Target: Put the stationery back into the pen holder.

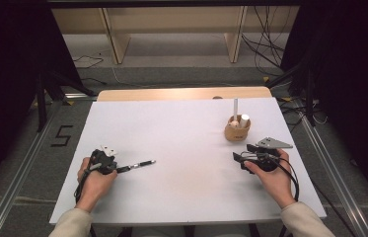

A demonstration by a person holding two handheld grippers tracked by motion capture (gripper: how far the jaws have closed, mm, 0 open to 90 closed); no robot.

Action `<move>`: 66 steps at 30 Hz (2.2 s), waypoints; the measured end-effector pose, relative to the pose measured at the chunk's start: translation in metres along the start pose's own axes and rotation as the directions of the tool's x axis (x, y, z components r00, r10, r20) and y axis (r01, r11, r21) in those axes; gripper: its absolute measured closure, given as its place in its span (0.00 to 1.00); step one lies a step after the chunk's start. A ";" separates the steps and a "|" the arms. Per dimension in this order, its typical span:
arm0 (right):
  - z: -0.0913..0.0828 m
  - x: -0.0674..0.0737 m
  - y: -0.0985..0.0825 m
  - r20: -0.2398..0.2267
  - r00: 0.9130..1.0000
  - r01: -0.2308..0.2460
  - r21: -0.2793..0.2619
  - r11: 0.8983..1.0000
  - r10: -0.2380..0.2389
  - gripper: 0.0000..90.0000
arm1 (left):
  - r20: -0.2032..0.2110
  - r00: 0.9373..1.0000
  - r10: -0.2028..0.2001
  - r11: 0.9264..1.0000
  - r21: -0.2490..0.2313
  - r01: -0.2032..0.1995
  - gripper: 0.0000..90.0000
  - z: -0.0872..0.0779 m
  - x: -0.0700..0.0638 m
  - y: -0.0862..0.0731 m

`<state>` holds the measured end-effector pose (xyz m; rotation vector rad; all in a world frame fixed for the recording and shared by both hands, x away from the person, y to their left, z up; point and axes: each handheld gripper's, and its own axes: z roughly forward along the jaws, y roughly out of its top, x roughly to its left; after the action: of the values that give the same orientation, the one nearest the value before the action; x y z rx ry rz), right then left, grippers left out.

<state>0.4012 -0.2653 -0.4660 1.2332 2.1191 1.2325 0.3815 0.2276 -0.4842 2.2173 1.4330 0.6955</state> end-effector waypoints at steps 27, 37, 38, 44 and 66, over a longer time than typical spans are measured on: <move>0.000 0.002 0.000 -0.003 1.000 0.002 0.002 1.000 -0.002 0.36 | 0.078 0.996 0.044 0.998 0.039 -0.047 0.99 -0.030 -0.036 -0.022; 0.000 0.001 0.000 -0.002 1.000 0.001 0.002 1.000 -0.001 0.36 | 0.081 0.996 0.033 0.999 0.037 -0.036 0.96 -0.033 -0.037 -0.022; 0.000 0.001 0.000 -0.003 1.000 0.002 0.003 1.000 -0.002 0.36 | 0.078 0.997 0.029 0.999 0.031 -0.031 0.95 -0.033 -0.036 -0.021; 0.000 0.002 0.000 -0.002 1.000 0.002 0.002 1.000 -0.002 0.36 | 0.111 0.993 0.044 0.999 -0.032 -0.041 0.77 -0.033 -0.034 0.002; 0.000 0.000 0.000 -0.004 1.000 -0.003 -0.004 1.000 0.003 0.36 | 0.224 0.967 0.118 0.968 0.193 -0.163 0.68 0.005 -0.043 0.063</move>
<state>0.4008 -0.2655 -0.4658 1.2339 2.1175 1.2407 0.4145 0.1633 -0.4591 2.4898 1.3032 0.3496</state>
